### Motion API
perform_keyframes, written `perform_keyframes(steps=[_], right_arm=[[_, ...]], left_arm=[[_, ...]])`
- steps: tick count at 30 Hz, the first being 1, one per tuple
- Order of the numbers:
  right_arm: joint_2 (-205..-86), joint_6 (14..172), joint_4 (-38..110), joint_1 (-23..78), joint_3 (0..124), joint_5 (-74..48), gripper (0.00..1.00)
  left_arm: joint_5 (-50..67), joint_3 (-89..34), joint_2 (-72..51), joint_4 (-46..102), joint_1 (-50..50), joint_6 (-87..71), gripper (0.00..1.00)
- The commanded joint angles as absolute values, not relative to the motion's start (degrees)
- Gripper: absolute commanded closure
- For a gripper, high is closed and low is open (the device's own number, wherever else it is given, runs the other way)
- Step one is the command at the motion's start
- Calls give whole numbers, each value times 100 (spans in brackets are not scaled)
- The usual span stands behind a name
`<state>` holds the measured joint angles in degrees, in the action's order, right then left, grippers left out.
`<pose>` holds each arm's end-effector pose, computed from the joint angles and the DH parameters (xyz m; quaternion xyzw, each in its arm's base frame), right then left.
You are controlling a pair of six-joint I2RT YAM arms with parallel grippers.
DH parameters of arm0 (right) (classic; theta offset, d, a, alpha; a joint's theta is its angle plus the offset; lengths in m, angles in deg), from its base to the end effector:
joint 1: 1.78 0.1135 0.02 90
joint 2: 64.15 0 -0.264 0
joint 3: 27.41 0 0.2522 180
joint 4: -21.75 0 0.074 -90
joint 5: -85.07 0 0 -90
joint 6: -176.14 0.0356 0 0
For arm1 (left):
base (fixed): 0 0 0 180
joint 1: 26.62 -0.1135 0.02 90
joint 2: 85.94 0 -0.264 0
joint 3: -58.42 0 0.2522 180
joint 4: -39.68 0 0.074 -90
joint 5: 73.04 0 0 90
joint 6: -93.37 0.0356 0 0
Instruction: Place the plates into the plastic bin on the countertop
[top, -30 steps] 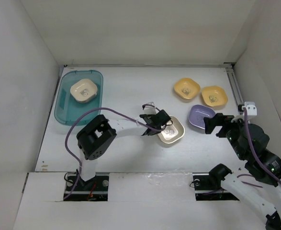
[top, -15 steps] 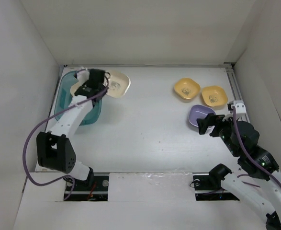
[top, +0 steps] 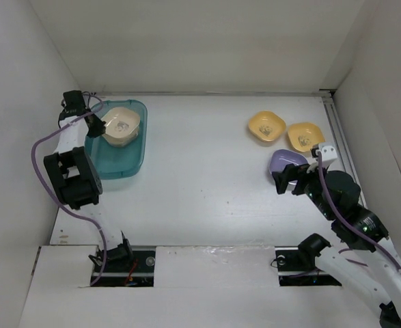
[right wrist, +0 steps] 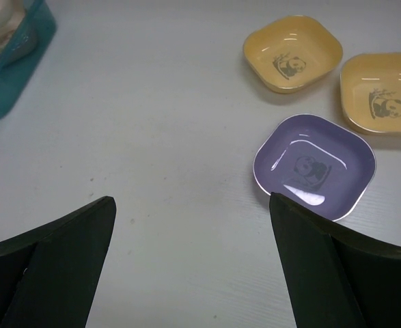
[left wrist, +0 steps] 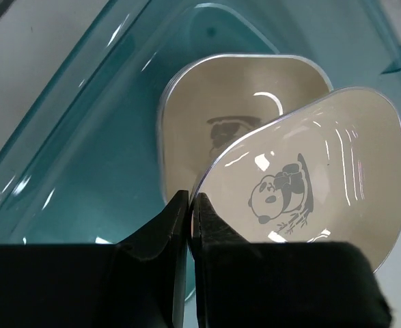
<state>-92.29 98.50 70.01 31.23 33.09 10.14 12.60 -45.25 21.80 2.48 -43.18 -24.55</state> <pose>0.0926 0.0492 0.3433 -0.0641 0.7926 0.1338 0.5915 0.4171 0.1212 0.2748 -0.3300 0.8485 -0.0753 0.4068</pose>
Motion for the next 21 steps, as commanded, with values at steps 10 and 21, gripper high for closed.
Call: perform_keyframes(steps=[10,21], right_arm=[[-9254,9589,6469,3091,3161,588,0],[-9201,9914,7135,3091,3556,1466,0]], left_arm=[[781,-4737,2129,246,-4771,-2194,50],[1097,-4324,134,755,-2648,-2388,0]])
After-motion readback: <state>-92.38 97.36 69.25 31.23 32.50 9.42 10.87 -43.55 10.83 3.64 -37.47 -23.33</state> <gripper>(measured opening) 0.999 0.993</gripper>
